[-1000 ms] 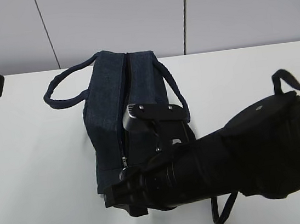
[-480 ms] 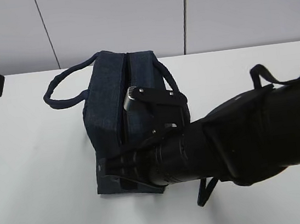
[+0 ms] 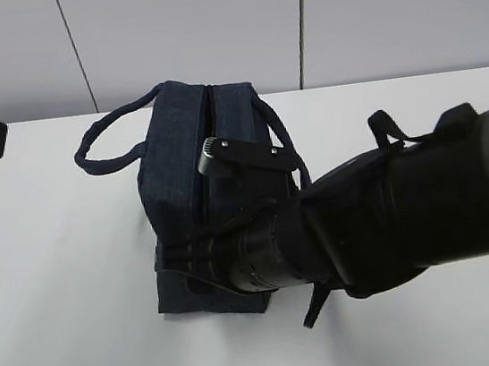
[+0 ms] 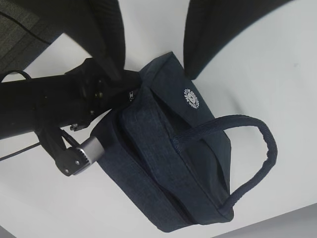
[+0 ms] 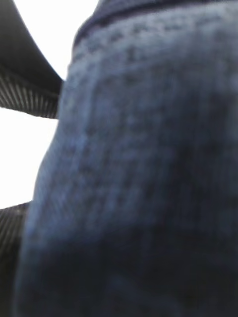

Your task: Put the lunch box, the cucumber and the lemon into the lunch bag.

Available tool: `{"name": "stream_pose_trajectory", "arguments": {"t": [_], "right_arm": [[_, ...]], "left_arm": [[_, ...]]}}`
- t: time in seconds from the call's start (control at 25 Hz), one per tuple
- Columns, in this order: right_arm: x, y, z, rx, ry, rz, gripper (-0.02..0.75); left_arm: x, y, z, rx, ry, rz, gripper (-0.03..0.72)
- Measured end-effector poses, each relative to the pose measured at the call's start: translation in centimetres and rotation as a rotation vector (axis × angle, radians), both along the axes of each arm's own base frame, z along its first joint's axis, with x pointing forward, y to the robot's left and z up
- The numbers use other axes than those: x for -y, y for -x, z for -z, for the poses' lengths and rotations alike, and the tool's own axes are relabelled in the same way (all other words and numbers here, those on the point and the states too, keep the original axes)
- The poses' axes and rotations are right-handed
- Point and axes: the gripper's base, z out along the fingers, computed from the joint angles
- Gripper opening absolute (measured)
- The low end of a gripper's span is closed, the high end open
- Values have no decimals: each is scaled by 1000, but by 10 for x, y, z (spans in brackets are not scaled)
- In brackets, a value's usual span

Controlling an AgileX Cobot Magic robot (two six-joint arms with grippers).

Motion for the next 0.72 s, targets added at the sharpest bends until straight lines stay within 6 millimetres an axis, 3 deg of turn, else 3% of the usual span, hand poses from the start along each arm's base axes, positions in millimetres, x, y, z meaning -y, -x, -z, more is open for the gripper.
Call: {"name": "stream_pose_trajectory", "arguments": {"t": [0.16,0.44,0.64,0.72], "right_arm": [[2,-2,2,1,18,28,338],[3,-3,3,5,28,47,99],[4,-4,3,7,33,54,0],[4,-4,3,7,34,56,0]], "left_arm": [[0,0,0,0,0,0,267],[0,0,0,0,0,0,267],[0,0,0,0,0,0,267],[0,0,0,0,0,0,267]]}}
